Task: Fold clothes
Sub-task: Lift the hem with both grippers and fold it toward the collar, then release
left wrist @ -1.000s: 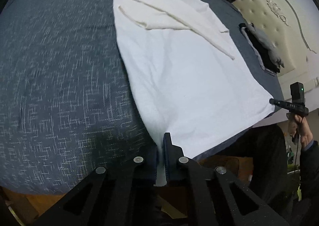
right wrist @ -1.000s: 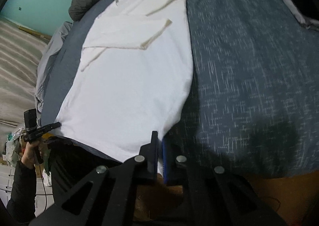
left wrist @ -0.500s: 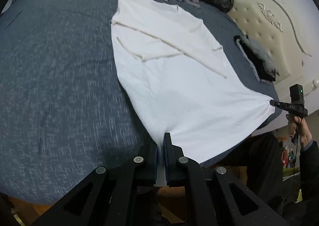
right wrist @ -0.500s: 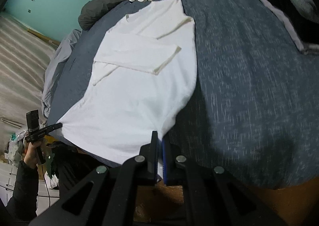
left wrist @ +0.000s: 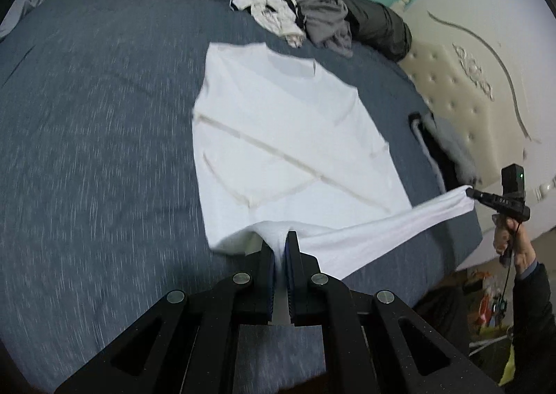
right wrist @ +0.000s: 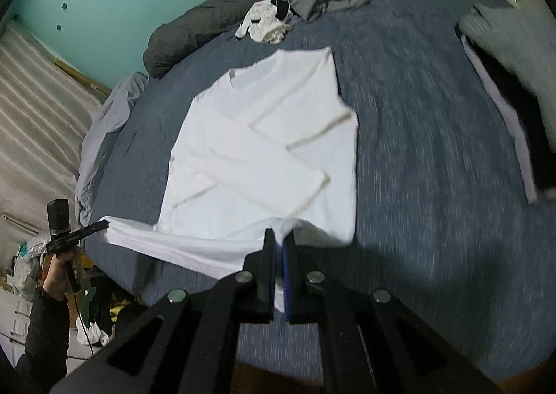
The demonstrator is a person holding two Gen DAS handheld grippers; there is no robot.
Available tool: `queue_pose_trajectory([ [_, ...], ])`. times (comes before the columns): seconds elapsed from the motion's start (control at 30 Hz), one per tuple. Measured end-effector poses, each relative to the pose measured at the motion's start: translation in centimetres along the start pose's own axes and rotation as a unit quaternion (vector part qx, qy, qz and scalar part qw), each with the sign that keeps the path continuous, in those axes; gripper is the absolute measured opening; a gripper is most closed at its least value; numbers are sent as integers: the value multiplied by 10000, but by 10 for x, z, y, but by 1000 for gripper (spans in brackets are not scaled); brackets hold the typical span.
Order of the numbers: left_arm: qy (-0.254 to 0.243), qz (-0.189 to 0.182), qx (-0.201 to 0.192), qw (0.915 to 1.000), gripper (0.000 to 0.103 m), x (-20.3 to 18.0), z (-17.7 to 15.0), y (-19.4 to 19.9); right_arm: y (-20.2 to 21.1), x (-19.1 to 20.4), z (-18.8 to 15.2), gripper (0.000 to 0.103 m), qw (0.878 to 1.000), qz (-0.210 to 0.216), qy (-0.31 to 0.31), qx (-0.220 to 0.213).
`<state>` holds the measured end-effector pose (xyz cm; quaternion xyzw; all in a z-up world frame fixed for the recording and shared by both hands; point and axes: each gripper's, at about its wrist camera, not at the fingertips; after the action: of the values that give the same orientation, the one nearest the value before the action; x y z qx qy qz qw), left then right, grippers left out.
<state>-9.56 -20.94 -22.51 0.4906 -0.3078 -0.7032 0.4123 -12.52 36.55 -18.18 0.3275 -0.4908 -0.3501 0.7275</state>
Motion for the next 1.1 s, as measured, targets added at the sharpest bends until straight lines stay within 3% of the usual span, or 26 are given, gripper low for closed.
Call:
queue_pose_trajectory([
  [0.57, 440, 61, -102, 9990, 5, 62, 193, -59, -60, -20, 191, 3, 9996, -204, -81, -169],
  [0.87, 624, 81, -10, 9980, 5, 100, 263, -112, -103, -48, 270, 3, 9984, -446, -282, -187],
  [1.1, 808, 81, -19, 9967, 5, 122, 297, -153, -142, -66, 312, 3, 9970, -699, -309, -147],
])
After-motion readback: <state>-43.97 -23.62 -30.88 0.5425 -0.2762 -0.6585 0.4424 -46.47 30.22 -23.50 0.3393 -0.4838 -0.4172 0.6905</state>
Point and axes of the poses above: each gripper's, at about its wrist camera, not at the fingertips, and y roughly against the way its jaws point, x to its left, z to its top, and after that the axes turned 7 degrees about x, right-handed
